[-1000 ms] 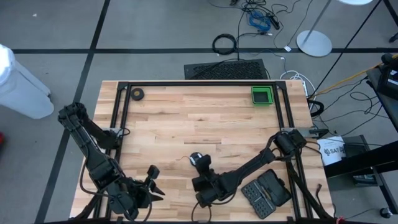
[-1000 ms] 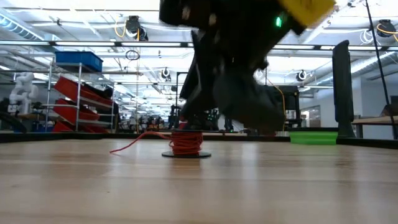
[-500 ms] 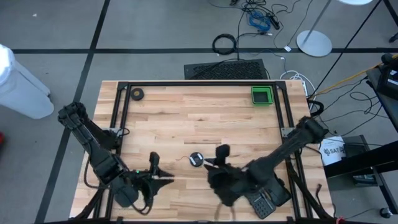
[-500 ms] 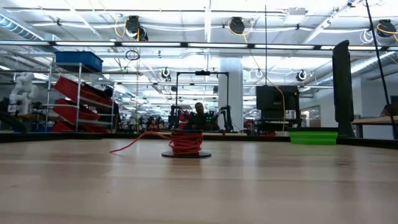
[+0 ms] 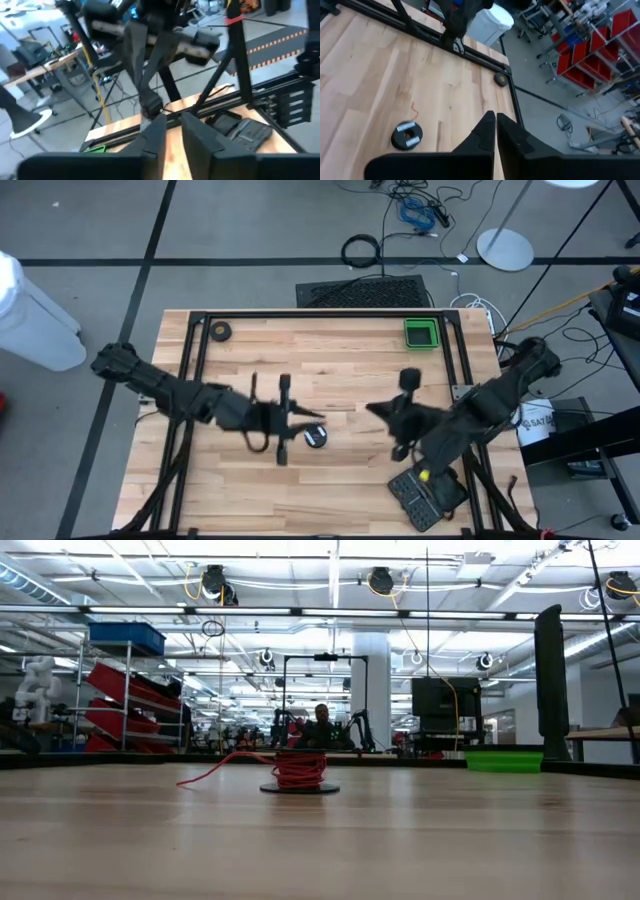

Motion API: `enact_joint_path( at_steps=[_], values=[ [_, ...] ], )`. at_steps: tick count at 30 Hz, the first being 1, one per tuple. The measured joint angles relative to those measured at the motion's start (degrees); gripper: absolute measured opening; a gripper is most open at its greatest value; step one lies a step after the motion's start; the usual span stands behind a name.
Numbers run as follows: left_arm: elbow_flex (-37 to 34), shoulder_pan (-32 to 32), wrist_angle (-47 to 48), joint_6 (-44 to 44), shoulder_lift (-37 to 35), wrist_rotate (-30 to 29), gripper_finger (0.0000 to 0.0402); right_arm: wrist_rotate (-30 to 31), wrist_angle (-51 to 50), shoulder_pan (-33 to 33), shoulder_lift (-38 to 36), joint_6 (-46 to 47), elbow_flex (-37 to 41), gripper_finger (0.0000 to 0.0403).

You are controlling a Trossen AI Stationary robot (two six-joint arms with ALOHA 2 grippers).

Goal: Coil cords
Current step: Return to Home Position

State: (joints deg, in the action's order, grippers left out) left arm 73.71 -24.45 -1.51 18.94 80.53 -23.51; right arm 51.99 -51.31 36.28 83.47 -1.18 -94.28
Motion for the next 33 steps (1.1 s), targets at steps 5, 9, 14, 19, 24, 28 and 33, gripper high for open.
enact_joint_path(
  at_steps=[5,9,14,19,24,28,33],
  values=[
    [0.0,5.6,2.6,-3.3,-1.4,3.4,0.0008,-2.7,-6.4,0.2,-4.4,5.7,0.0,0.0001],
    [0.0,6.8,5.0,-4.5,-3.7,4.0,0.0007,-2.9,-10.8,0.2,-5.6,10.0,0.0,0.0001],
    [-0.1,6.9,6.6,-7.4,-6.6,3.8,0.0003,-2.8,-14.1,-0.3,-6.7,16.5,0.8,0.0000],
    [-5.5,7.7,2.9,-10.5,-10.7,6.4,0.0002,-2.9,-11.5,-0.2,-10.0,20.0,10.4,0.0000],
    [-14.0,10.8,-1.9,-12.9,-12.6,12.4,0.0001,-7.2,1.5,-0.2,-16.0,20.1,24.2,0.0000],
    [-22.5,12.9,-12.5,-17.2,-12.7,14.7,0.0001,-10.7,13.5,-0.4,-21.9,18.2,35.1,0.0000],
    [-31.3,15.4,-21.3,-21.6,-12.9,13.6,0.0001,-14.9,23.0,-2.6,-30.2,18.4,47.9,0.0000]
  ],
)
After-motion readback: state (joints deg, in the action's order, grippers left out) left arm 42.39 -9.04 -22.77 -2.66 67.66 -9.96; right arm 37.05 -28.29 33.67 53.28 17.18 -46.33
